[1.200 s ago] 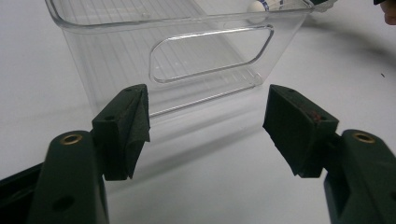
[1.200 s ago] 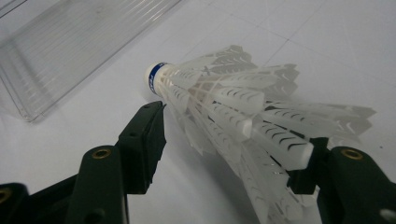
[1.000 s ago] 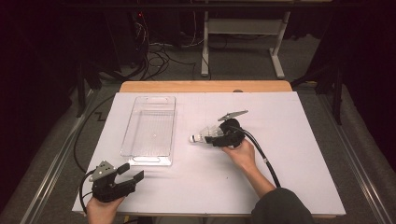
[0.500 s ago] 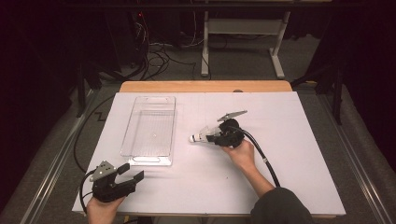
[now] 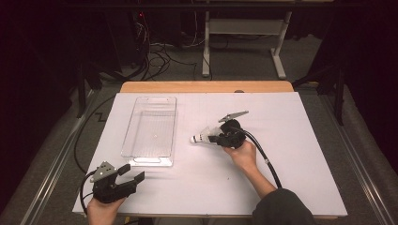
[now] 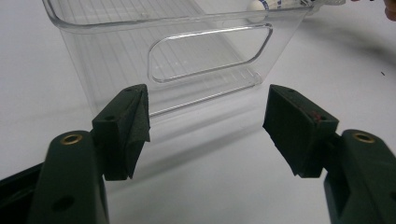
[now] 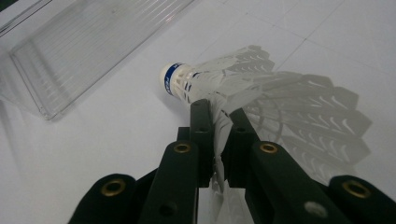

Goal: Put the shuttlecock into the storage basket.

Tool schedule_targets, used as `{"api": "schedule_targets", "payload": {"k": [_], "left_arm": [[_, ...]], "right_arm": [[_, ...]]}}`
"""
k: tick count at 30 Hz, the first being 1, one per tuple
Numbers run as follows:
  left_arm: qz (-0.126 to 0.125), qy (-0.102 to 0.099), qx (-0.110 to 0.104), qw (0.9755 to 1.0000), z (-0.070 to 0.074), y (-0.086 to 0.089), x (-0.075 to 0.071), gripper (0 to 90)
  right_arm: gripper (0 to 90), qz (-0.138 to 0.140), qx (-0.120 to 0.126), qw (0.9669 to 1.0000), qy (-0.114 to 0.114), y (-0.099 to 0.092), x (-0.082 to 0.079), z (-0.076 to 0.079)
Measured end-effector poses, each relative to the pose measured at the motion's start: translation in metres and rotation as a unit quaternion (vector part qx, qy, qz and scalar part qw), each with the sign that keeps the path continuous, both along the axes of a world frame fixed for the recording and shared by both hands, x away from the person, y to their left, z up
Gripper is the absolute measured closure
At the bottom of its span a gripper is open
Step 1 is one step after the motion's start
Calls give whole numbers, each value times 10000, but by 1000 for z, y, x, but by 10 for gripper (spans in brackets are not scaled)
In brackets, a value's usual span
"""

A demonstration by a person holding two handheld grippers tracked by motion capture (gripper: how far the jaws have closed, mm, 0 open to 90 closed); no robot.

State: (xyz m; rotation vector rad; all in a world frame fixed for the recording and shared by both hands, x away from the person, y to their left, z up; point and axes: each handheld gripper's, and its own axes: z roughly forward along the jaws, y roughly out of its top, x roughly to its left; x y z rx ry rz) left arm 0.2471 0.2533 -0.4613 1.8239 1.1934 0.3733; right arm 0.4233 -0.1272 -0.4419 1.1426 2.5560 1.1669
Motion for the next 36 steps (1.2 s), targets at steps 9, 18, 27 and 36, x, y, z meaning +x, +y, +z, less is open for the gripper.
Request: {"api": "schedule_targets", "payload": {"k": [9, 18, 27, 36], "left_arm": [[-1, 4, 7, 10000, 0, 0, 0, 323], [0, -3, 12, 10000, 0, 0, 0, 323], [13, -10, 19, 10000, 0, 0, 0, 322], [18, -2, 5, 10000, 0, 1, 0, 322]], "right_arm": [[867, 9, 11, 10000, 11, -1, -1, 1], [871, -11, 81, 10000, -12, -4, -3, 6], [871, -40, 118, 9999, -17, -7, -3, 11], [871, -2, 146, 9999, -59, -8, -4, 19]]}}
